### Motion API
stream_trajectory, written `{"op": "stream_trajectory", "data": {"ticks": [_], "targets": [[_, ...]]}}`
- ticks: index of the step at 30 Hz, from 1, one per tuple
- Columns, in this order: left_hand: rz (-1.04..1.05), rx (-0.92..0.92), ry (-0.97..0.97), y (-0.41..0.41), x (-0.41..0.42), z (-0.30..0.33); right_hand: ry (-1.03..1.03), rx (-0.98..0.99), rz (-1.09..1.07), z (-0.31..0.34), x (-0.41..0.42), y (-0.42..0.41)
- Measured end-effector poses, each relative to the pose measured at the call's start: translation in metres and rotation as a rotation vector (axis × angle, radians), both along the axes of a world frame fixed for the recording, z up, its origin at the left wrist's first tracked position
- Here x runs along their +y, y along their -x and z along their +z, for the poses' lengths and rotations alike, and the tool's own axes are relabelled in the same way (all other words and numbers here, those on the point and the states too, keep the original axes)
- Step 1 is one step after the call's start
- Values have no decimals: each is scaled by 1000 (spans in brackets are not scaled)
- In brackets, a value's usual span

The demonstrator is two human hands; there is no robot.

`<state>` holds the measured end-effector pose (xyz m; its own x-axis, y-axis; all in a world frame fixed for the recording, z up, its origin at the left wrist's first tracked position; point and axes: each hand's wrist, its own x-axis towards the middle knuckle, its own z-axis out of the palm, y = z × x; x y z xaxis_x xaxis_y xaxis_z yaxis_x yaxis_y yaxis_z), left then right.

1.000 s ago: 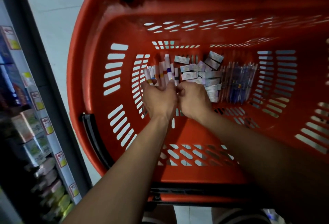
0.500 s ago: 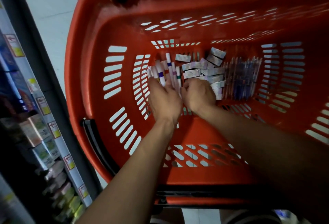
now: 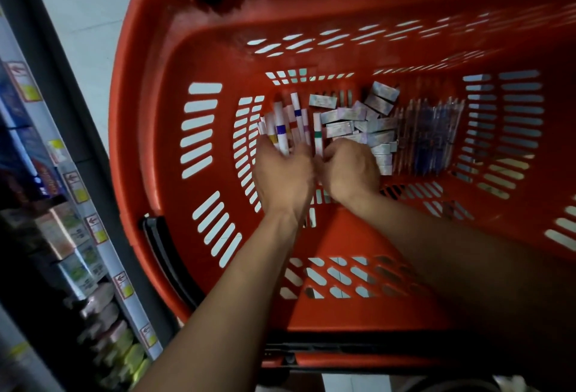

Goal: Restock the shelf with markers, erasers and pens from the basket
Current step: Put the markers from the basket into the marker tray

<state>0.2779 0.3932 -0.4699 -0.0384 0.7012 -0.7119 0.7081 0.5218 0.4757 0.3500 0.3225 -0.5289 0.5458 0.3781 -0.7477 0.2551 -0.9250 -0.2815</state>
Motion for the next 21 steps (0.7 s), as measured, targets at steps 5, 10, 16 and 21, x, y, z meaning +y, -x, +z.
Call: {"op": "stream_trajectory", "data": {"ticks": [5,10,16,21], "targets": [[-111,-6,174,-4,2,3,-283,236,-134,30,-10,-9],[-176,-141,197,-8,-1,3,-438,380,-203,44,-14,-14],[-55,-72,75,-6,-4,0,-277,189,-246,22,-7,-15],[-71,-60,-43,-5,-5,0,-28,69,56,-9,5,-7]]}}
